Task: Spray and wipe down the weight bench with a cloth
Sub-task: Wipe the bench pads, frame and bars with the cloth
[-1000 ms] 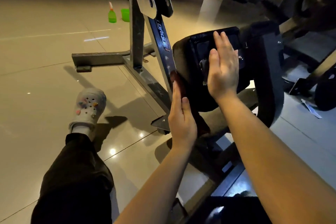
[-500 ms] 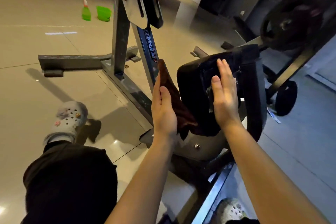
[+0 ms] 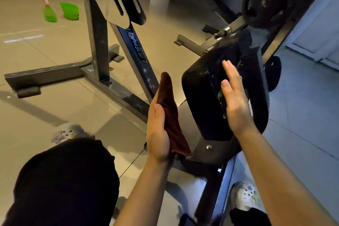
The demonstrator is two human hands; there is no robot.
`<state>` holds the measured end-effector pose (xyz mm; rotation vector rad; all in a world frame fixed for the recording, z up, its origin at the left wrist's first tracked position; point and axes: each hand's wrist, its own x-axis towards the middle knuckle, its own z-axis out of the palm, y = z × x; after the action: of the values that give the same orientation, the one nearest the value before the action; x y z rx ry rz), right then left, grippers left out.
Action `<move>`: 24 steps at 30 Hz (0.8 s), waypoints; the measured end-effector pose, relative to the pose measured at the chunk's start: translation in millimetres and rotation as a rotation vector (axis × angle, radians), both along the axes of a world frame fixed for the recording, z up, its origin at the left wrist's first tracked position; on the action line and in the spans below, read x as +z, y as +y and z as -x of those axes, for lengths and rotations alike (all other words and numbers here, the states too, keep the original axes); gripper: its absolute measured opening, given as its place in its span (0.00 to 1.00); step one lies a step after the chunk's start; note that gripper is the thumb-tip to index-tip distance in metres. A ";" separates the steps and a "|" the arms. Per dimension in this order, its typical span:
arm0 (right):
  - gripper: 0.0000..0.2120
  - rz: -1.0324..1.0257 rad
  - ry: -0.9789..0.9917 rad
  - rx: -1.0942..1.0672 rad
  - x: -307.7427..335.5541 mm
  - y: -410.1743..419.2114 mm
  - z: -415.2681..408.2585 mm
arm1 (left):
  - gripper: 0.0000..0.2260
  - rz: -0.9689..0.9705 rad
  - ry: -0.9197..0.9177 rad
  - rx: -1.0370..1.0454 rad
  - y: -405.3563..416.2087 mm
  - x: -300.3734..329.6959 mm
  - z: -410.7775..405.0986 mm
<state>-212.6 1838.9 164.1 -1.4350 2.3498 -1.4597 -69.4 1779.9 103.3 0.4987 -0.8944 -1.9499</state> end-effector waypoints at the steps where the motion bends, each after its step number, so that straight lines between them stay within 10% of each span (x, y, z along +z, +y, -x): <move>1: 0.19 -0.015 -0.019 -0.034 0.4 0.4 -5.3 | 0.23 0.019 -0.014 -0.032 -6.1 5.8 -2.1; 15: 0.26 0.029 0.190 -0.623 20.3 -53.0 -63.1 | 0.15 0.661 -0.091 -0.330 -81.1 50.9 29.0; 24: 0.31 -0.011 0.261 -0.813 17.4 -57.8 -66.0 | 0.17 0.587 0.005 -0.567 -90.8 51.1 46.8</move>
<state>-146.6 1781.1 181.5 -0.6914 3.3284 -1.4094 -116.2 1689.0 154.4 -0.1230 -1.6618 -2.0266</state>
